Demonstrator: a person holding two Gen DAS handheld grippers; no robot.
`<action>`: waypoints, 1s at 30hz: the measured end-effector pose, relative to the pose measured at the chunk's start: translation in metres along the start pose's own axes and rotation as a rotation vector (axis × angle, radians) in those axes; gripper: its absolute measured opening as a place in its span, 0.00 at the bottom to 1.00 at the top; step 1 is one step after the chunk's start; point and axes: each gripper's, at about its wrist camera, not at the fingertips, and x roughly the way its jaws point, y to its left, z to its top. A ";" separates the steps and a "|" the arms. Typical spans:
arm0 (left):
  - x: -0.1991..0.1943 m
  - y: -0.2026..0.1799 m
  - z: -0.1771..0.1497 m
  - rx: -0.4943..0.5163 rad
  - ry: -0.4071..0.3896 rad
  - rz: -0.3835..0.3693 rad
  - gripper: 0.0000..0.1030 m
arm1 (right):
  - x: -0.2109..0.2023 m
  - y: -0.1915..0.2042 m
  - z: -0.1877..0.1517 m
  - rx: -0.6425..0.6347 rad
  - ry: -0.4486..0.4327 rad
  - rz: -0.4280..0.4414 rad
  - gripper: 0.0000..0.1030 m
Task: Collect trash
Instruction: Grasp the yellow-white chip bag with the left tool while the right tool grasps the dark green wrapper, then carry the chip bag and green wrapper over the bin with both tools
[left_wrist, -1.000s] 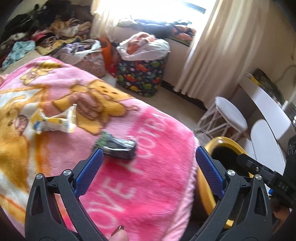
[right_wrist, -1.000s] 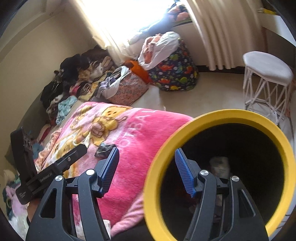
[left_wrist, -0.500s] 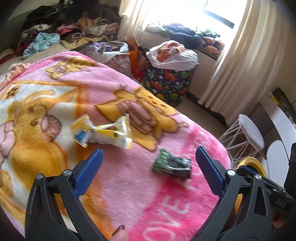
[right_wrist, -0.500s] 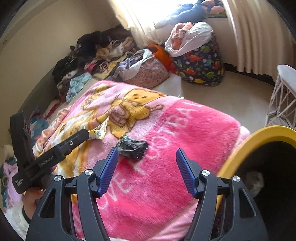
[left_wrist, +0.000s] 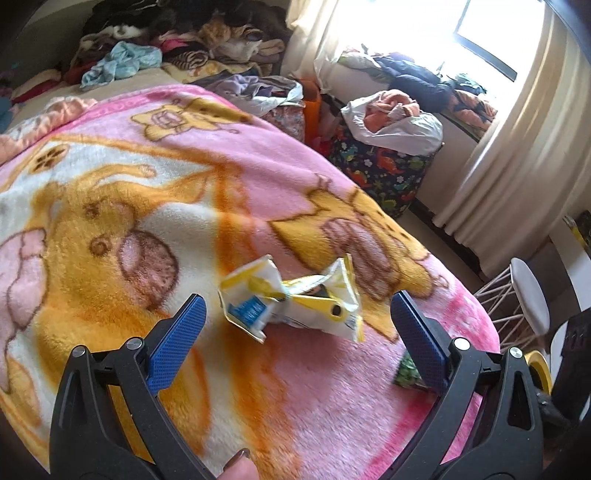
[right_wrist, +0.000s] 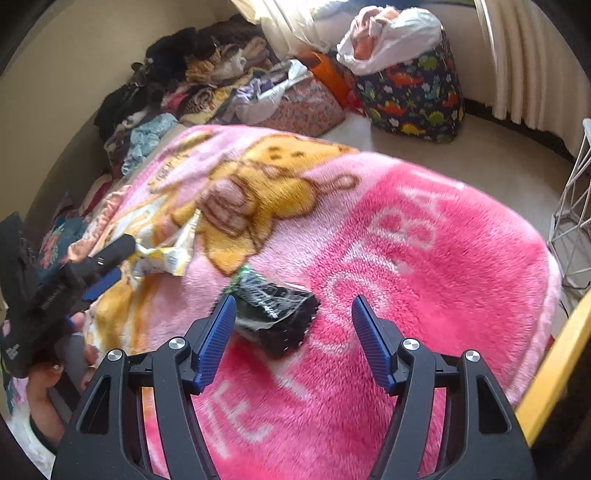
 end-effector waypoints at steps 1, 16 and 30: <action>0.004 0.003 0.001 -0.013 0.008 0.001 0.89 | 0.006 -0.001 -0.001 0.002 0.013 0.005 0.61; 0.026 0.012 -0.001 -0.102 0.066 -0.034 0.60 | -0.023 0.027 -0.028 -0.109 -0.011 0.128 0.19; 0.005 -0.035 -0.016 0.012 0.056 -0.097 0.57 | -0.093 0.003 -0.044 -0.050 -0.122 0.086 0.19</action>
